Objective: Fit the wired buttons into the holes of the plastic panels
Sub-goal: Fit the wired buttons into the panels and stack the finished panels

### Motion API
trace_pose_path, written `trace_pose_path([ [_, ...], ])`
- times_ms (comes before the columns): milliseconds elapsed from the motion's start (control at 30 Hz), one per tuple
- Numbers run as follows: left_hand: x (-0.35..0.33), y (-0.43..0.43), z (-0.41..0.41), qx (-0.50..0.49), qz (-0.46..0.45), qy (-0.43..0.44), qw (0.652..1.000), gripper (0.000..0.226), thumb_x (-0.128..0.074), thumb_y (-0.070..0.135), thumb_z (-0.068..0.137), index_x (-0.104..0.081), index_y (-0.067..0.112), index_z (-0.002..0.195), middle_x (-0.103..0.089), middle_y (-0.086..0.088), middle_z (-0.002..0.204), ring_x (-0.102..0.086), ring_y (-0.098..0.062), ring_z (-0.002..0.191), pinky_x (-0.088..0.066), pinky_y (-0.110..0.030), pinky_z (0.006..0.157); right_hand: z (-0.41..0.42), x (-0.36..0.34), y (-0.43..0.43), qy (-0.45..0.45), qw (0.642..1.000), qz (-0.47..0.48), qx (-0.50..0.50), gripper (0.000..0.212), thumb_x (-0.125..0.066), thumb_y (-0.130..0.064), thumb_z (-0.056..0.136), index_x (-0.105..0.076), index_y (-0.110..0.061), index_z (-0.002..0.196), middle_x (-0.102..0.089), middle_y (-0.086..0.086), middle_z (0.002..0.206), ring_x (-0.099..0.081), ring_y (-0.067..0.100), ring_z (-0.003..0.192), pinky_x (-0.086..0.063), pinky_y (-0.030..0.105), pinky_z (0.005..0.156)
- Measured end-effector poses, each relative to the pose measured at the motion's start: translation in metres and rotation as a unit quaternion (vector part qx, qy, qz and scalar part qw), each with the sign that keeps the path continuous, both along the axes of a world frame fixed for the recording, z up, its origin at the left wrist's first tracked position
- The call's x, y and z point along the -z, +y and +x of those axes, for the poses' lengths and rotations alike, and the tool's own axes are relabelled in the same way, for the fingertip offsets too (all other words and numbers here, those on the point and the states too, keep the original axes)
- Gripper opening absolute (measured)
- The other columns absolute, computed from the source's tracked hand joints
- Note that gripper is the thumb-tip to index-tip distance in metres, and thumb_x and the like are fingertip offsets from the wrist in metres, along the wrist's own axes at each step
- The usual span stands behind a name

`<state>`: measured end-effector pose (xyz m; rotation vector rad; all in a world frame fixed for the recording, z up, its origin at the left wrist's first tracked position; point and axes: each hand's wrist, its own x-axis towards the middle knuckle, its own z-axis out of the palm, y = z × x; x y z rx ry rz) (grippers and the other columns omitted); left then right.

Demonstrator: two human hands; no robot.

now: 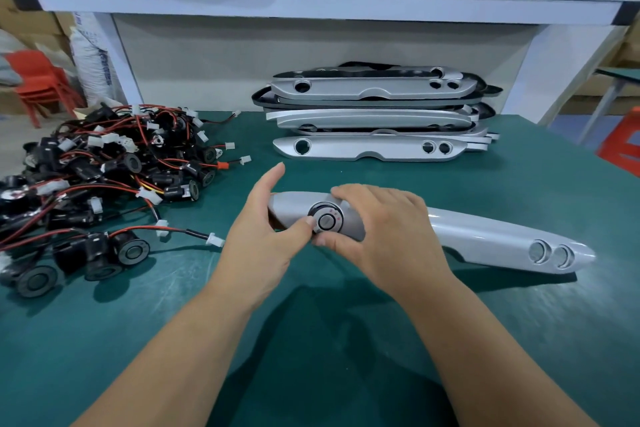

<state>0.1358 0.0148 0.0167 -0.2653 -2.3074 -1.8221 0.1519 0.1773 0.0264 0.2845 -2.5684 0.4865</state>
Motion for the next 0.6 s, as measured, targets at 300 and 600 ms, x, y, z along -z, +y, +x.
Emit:
trace_pose_path([
  [300,0.006,0.0,-0.004,-0.013,-0.062,-0.018,0.998,0.062,-0.075,0.033,0.078,-0.044,0.041,0.132,-0.055,0.01,0.106,-0.051,-0.013,0.1,-0.042,-0.03,0.093,0.001,0.001,0.008,-0.057,0.998,0.025,0.023,0.08,-0.042,-0.082,0.063,-0.046,-0.038,0.13,-0.056,-0.017,0.123,-0.047,0.011,0.116,-0.022,0.035,0.1],
  [600,0.005,-0.001,-0.005,-0.023,-0.083,-0.033,0.996,0.042,-0.075,0.032,0.078,-0.055,0.035,0.114,-0.063,0.013,0.087,-0.058,0.001,0.079,-0.04,-0.008,0.065,-0.001,0.006,0.01,-0.079,0.994,0.043,0.069,0.081,-0.028,-0.088,0.058,-0.051,-0.039,0.118,-0.058,-0.016,0.113,-0.046,0.013,0.113,-0.013,0.05,0.109],
])
